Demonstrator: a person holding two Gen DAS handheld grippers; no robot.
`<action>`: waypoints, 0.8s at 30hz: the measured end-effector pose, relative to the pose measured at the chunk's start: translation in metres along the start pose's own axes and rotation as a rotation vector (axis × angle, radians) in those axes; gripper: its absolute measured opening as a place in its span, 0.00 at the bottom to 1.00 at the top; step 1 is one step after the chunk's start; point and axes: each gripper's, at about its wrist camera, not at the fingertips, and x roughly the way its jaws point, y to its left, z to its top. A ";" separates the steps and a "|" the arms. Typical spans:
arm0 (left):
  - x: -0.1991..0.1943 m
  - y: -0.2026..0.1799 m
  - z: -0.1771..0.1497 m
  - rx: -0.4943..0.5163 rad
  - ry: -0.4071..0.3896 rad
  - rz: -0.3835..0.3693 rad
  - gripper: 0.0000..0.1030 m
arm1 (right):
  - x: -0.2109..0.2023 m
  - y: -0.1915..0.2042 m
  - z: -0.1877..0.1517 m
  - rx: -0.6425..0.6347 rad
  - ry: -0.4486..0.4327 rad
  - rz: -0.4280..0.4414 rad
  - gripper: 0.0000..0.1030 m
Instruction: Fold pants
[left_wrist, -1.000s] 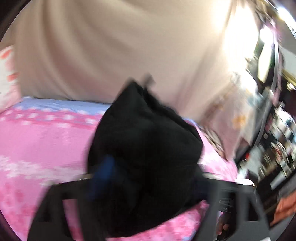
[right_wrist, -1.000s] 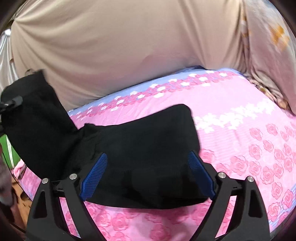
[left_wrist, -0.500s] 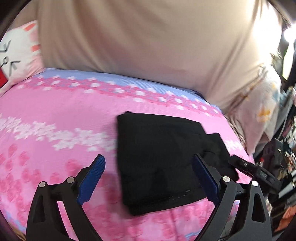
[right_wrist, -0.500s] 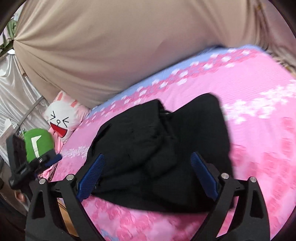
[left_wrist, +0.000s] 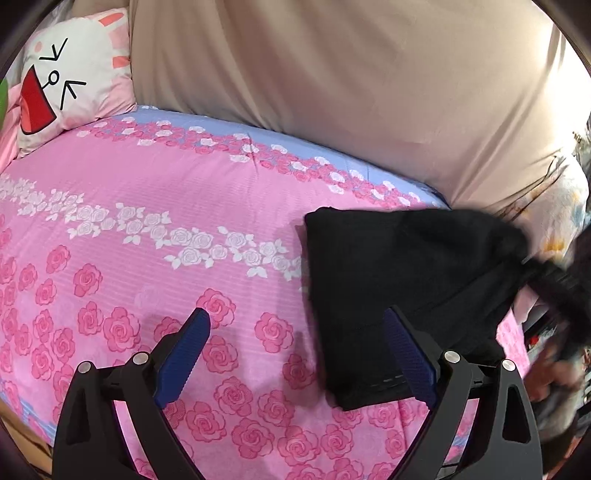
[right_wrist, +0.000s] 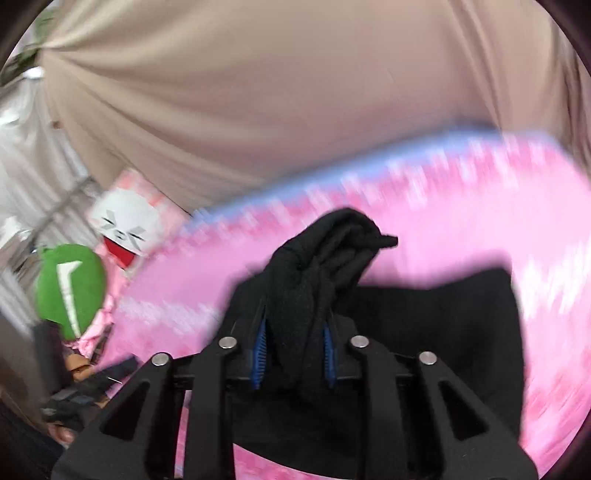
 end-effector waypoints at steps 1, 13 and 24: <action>-0.002 -0.002 0.001 0.003 -0.007 -0.002 0.90 | -0.011 0.003 0.006 -0.022 -0.031 -0.012 0.20; 0.044 -0.050 -0.008 0.068 0.109 -0.095 0.90 | -0.025 -0.127 -0.101 0.225 0.096 -0.296 0.45; 0.128 -0.060 -0.016 -0.153 0.354 -0.331 0.91 | -0.012 -0.165 -0.099 0.372 0.126 -0.156 0.87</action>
